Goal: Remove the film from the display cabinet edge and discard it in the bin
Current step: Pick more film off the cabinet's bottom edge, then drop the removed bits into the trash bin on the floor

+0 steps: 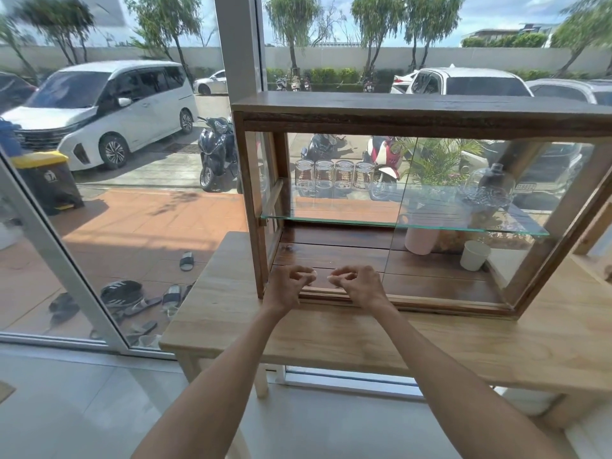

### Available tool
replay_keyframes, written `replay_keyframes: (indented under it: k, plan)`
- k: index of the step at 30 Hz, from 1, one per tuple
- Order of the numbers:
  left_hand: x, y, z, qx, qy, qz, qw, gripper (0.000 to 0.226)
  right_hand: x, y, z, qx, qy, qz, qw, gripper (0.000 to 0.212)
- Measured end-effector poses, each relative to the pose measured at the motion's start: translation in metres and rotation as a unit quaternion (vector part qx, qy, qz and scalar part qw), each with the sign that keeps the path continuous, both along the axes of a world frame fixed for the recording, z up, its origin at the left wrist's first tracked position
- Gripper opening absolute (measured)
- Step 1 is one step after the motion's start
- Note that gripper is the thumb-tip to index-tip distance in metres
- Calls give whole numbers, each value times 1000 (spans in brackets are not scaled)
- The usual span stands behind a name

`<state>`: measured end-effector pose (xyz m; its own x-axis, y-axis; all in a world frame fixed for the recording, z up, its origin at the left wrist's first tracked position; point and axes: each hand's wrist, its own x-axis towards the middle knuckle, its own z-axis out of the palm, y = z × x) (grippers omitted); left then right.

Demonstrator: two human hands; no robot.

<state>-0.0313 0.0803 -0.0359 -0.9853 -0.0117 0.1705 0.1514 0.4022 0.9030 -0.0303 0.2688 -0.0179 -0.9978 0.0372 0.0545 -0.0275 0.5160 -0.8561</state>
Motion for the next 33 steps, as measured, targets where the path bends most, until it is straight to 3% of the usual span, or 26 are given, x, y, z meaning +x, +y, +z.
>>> replay_keyframes:
  k: [8, 15, 22, 28, 33]
  plan:
    - [33, -19, 9, 161, -65, 57, 983, 22, 19, -22, -2, -178, -68, 22, 982, 23]
    - [87, -48, 2, 176, -69, 90, 978, 20, 44, -54, -5, -254, -104, 87, 958, 21]
    - [153, -94, -20, 194, -73, 174, 963, 26, 87, -113, -19, -231, -133, 177, 947, 5]
    - [220, -144, -44, 230, -76, 237, 941, 24, 135, -168, -44, -200, -161, 217, 942, 20]
    - [289, -191, -81, 224, -105, 307, 919, 17, 178, -219, -85, -164, -192, 243, 937, 20]
